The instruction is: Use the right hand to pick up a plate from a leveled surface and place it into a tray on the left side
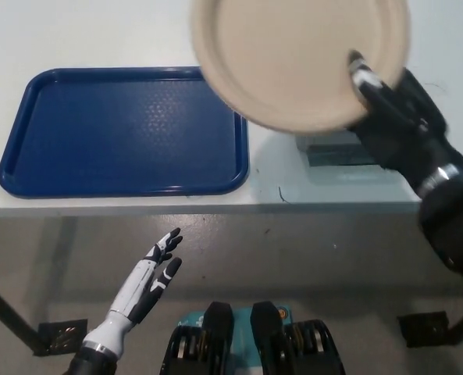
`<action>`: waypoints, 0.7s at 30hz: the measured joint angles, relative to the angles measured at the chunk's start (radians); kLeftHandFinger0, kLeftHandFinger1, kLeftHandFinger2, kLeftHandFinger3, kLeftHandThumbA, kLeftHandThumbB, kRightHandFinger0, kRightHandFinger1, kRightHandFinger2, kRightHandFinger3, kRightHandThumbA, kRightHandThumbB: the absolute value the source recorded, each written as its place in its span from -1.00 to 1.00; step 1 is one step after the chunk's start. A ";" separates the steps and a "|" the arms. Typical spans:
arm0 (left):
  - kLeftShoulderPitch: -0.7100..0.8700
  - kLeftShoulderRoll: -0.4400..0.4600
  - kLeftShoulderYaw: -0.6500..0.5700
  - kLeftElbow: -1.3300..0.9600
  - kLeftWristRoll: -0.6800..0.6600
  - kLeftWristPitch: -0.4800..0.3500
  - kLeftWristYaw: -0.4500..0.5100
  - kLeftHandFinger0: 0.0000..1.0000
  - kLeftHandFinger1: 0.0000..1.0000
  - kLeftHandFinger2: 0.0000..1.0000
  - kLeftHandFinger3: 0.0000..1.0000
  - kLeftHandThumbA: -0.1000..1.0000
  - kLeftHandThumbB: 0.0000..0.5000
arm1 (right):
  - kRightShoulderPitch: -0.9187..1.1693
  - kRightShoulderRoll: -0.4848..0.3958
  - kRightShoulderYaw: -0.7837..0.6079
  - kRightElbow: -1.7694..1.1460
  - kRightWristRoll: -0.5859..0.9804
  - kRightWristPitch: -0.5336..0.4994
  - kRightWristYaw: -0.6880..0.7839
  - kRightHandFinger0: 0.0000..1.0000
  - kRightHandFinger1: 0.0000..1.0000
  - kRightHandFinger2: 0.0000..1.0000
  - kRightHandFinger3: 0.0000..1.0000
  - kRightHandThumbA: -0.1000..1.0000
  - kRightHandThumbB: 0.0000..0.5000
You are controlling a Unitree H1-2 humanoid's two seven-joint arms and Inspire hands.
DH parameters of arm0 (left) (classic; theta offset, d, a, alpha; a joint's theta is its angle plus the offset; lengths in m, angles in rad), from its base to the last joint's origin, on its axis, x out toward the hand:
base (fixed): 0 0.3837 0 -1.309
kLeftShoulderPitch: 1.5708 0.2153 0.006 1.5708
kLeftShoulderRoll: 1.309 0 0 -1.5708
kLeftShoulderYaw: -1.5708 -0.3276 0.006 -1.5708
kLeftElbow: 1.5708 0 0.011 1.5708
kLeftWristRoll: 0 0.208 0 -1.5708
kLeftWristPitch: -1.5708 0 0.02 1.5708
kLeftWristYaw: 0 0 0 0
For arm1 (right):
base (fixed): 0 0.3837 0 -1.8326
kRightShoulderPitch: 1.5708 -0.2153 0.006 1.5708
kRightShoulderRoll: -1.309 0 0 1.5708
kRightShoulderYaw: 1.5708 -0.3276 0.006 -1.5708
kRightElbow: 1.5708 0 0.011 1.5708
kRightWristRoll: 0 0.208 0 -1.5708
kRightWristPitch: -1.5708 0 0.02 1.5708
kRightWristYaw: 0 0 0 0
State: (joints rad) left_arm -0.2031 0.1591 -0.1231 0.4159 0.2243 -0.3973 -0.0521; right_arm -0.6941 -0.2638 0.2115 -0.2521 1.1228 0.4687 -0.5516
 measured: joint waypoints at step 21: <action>-0.007 0.001 -0.034 -0.002 0.001 0.017 -0.032 1.00 1.00 1.00 1.00 1.00 1.00 | -0.409 0.329 0.024 1.017 -0.153 -0.015 0.116 -1.00 -0.79 0.23 1.00 -1.00 -0.63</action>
State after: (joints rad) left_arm -0.2106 0.1599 -0.1572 0.4134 0.2256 -0.3807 -0.0840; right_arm -1.1026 0.0652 0.2353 0.7648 0.9698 0.4541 -0.4358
